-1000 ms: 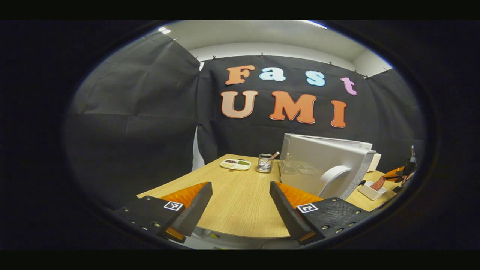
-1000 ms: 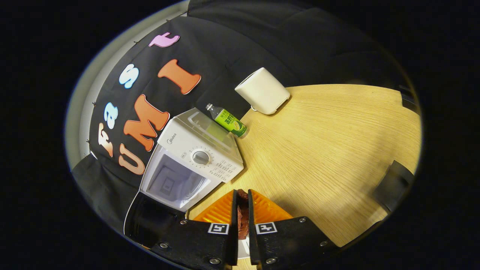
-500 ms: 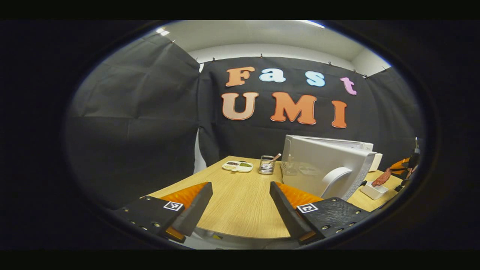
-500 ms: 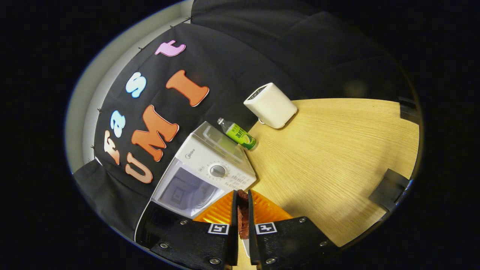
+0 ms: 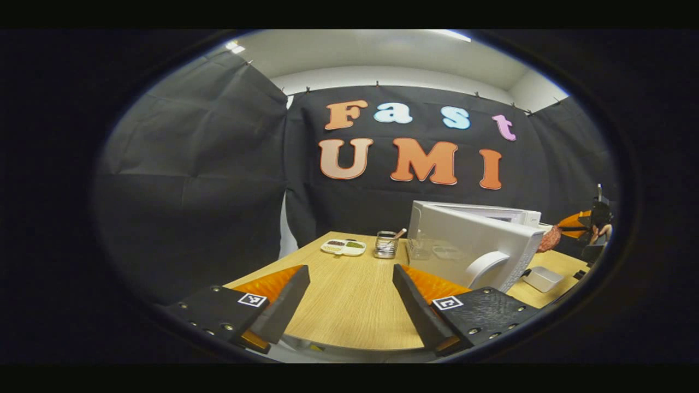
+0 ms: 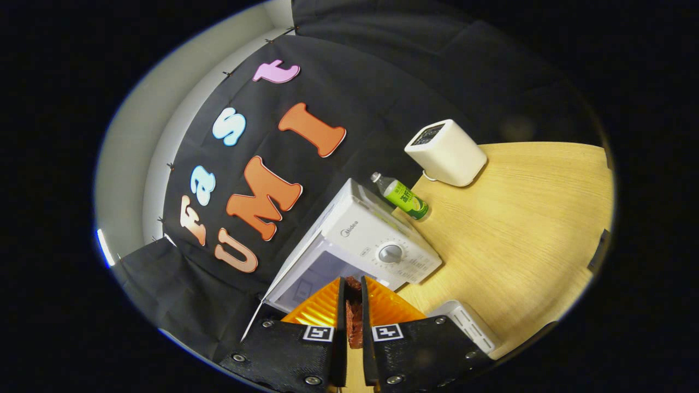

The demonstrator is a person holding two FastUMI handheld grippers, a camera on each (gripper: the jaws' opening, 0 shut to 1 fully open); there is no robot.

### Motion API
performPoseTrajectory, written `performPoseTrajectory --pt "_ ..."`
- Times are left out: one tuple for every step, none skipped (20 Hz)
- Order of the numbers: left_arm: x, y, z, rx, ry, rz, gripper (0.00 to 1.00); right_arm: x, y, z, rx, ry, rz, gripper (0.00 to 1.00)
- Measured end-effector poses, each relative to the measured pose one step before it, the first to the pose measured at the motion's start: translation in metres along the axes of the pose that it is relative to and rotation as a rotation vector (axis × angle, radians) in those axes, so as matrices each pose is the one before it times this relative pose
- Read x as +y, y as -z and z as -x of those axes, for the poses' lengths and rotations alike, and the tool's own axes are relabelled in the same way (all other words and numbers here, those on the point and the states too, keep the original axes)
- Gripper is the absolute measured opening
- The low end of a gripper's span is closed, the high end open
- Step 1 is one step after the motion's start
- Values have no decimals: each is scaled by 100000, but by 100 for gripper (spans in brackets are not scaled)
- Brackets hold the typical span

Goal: Open the microwave oven with the left hand, put the food in, and close the microwave oven.

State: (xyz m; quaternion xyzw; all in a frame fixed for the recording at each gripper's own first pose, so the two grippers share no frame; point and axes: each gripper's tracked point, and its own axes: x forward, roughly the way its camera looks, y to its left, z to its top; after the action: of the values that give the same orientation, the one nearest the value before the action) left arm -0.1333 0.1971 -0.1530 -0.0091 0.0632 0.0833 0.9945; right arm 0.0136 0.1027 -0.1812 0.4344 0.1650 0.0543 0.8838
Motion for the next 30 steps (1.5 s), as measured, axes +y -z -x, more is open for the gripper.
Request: performPoseTrajectory --pt "-14 -102 29 -205 170 119 93 832 455 -460 504 -1260 -639 11" --pt "144 -77 -120 -168 216 103 93 930 565 -548 681 -1381 -949 11" --pt "15 -56 -52 -85 233 164 93 813 624 -557 610 -1219 -1123 11" --pt "59 59 -44 81 351 71 93 813 688 -624 357 -1025 -689 11" --pt "70 -24 -92 95 285 5 93 543 484 -569 278 -388 -634 11" --pt "134 236 -119 171 218 12 93 686 568 -647 447 -361 -398 11" --pt "74 -104 -100 -76 226 95 93 629 497 -545 112 -581 -225 11" --pt "42 -33 -69 -140 290 294 93 655 406 -447 -184 -518 -76 11" --pt "-69 -41 -141 -101 550 314 93 531 541 -647 -204 -325 -4 11" --pt "53 65 -198 -100 549 260 93 402 440 -735 -307 -48 57 11" --pt "99 -83 -221 -27 582 73 93 181 447 -783 -476 367 -361 11" --pt "198 -127 -208 -114 539 -100 93 119 479 -664 -300 433 -633 11" --pt "47 -97 -135 -222 584 -197 93 79 633 -923 -77 722 -826 11" --pt "118 29 -280 -276 546 -211 93 -17 625 -755 -107 1264 -1054 11" --pt "83 -45 -285 -212 452 -33 93 -36 519 -977 -180 1184 -418 11" --pt "184 93 -230 -168 411 144 93 181 579 -805 -451 803 49 11" --pt "278 57 -288 -85 216 380 93 103 482 -818 -614 563 320 11" --pt "423 29 -251 3 -4 632 93 170 586 -928 -794 569 162 11" --pt "481 91 -174 69 -213 972 93 77 463 -1100 -789 454 346 11" --pt "440 167 -246 284 -277 1129 93 -201 560 -932 -640 789 458 11" --pt "427 161 -284 503 -271 882 93 -81 577 -1129 -248 824 221 11" --pt "324 84 -63 -141 -265 138 93 -29 544 -1084 -538 541 139 11" --pt "448 130 1 -220 -518 -480 93 -75 413 -914 -342 252 191 11" --pt "464 -68 -25 -215 -717 -582 93 -230 444 -1014 -360 736 -254 11" --pt "446 -126 -207 -310 -646 -320 93 -365 431 -850 -82 1084 -190 11" --pt "388 -162 -158 -317 -473 -25 93 -459 131 -645 -624 1014 198 11" --pt "201 -97 -192 -318 -329 23 93 -381 121 -604 -712 1061 588 11" --pt "210 9 -144 -64 -265 -122 93 -314 2 -476 -1162 1029 1351 11" --pt "138 63 -155 149 -109 -114 93 -377 -88 -494 -1298 961 1877 11" --pt "27 114 -125 187 196 188 93 -379 -69 -414 -822 1024 1214 11"
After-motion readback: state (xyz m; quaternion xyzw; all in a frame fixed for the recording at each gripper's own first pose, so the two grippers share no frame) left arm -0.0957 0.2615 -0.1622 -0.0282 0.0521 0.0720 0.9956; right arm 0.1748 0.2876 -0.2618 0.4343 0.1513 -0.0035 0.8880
